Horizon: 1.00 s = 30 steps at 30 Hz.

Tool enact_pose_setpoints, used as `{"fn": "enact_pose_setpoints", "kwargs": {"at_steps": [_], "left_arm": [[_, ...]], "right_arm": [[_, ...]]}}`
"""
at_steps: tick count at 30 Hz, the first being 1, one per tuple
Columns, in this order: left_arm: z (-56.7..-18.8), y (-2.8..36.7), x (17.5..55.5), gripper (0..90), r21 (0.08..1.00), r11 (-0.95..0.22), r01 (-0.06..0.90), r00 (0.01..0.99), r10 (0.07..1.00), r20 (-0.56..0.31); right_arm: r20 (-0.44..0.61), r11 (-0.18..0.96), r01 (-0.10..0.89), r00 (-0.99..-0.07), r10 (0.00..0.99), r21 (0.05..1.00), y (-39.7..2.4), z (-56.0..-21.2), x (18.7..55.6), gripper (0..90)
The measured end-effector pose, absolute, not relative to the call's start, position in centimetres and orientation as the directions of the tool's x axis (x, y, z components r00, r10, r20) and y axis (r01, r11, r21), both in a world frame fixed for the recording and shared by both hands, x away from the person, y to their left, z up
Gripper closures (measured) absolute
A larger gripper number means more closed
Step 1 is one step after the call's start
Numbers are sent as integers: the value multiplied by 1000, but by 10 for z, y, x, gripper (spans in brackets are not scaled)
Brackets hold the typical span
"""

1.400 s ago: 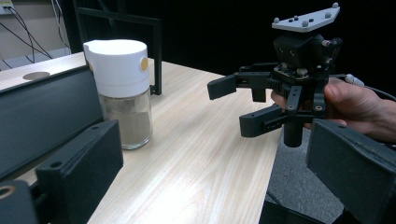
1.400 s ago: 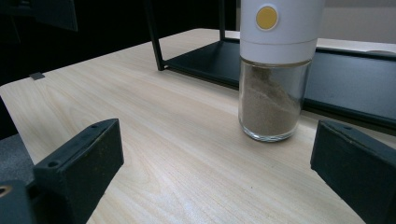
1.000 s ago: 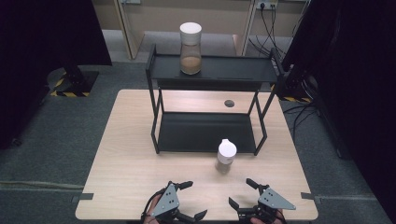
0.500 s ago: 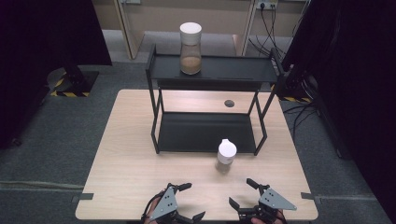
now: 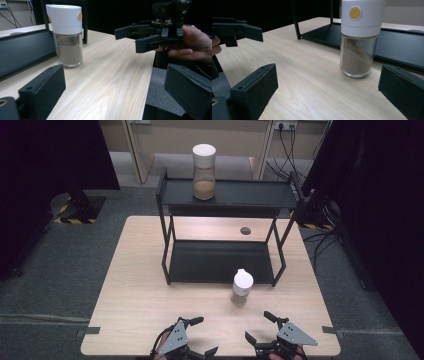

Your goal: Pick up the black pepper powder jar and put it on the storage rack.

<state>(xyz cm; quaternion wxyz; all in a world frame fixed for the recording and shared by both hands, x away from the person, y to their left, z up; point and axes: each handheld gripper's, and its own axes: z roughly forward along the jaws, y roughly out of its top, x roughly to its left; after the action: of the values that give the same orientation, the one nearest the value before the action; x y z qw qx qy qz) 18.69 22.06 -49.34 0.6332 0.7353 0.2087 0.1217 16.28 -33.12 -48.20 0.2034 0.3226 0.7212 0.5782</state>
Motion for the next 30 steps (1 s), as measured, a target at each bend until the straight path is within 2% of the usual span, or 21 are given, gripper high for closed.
{"fn": "enact_pose_setpoints", "kwargs": {"at_steps": [12, 30], "left_arm": [[-497, 224, 189, 31, 980, -97, 174, 878, 466, -109], [-500, 227, 189, 31, 982, -91, 168, 869, 484, -104]], "right_arm": [[78, 114, 231, -684, 726, 966, -329, -481, 164, 23], [50, 133, 229, -651, 758, 964, -304, -471, 206, 14]]}}
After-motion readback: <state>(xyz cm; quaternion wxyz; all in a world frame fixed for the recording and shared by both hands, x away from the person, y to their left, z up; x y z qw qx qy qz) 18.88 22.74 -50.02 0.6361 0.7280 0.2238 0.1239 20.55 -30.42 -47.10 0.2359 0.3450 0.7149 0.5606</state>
